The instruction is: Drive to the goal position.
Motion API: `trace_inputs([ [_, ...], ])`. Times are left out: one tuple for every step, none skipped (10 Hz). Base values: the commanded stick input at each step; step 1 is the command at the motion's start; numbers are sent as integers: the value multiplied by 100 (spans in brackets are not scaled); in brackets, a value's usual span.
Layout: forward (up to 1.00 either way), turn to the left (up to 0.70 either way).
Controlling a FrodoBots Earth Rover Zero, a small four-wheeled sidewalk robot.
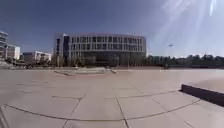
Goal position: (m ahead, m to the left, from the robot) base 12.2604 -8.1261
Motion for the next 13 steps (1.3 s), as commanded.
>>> trace_inputs([
  [70,0],
  [70,0],
  [70,0],
  [70,0],
  [70,0],
  [70,0],
  [70,0],
  [70,0],
  [70,-3],
  [70,-13],
  [70,-12],
  [70,-6],
  [70,0],
])
